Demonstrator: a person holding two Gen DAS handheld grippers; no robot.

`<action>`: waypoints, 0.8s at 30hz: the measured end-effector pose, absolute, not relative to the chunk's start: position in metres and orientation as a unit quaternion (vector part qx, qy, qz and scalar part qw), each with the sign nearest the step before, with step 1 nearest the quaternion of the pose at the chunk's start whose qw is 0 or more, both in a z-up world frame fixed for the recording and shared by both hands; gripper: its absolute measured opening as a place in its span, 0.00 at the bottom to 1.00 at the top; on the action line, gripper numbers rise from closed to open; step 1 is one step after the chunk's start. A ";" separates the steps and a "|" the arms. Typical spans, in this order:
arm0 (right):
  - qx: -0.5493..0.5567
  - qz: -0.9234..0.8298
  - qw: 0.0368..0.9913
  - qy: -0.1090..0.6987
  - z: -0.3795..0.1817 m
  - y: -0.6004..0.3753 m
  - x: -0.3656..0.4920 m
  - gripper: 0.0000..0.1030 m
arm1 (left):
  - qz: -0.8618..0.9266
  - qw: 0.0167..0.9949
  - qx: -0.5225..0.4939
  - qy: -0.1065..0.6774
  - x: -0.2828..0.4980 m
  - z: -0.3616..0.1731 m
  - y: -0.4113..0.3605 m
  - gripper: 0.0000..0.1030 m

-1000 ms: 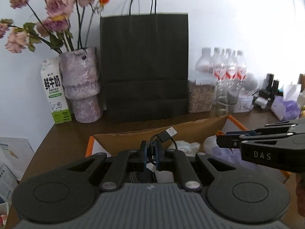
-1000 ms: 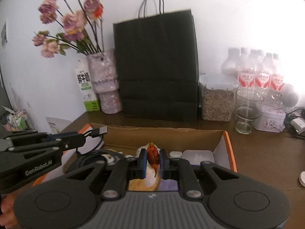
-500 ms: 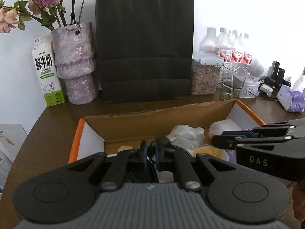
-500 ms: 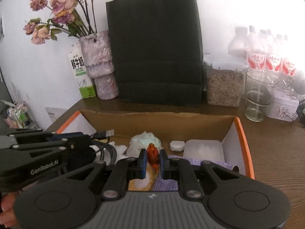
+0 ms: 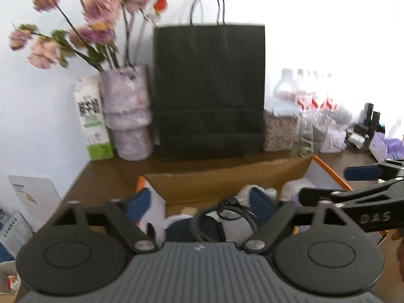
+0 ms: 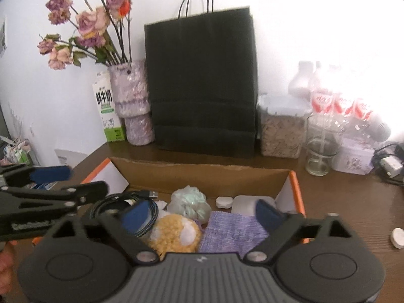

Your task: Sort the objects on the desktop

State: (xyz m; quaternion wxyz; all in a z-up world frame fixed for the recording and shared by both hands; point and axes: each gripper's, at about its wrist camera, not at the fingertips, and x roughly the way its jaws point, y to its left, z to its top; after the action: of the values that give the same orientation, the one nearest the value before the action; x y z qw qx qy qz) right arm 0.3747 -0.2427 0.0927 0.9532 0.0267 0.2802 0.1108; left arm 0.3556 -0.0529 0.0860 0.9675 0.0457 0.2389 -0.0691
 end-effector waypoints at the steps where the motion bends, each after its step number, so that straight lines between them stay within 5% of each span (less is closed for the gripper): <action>1: 0.031 0.112 0.954 0.277 0.096 -0.245 0.369 0.93 | -0.059 0.971 0.043 0.229 0.349 0.089 -0.050 1.00; 3: 0.036 0.110 0.955 0.272 0.103 -0.248 0.357 1.00 | -0.053 0.974 0.033 0.217 0.336 0.095 -0.043 1.00; 24: 0.039 0.103 0.963 0.246 0.115 -0.263 0.200 1.00 | -0.070 0.973 -0.006 0.219 0.196 0.095 -0.024 1.00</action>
State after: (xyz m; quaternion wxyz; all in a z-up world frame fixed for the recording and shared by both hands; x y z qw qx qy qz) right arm 0.2004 -0.2631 0.1153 0.9630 0.0386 0.2460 0.1028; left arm 0.1956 -0.0244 0.0954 0.9731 -0.0056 0.2193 -0.0703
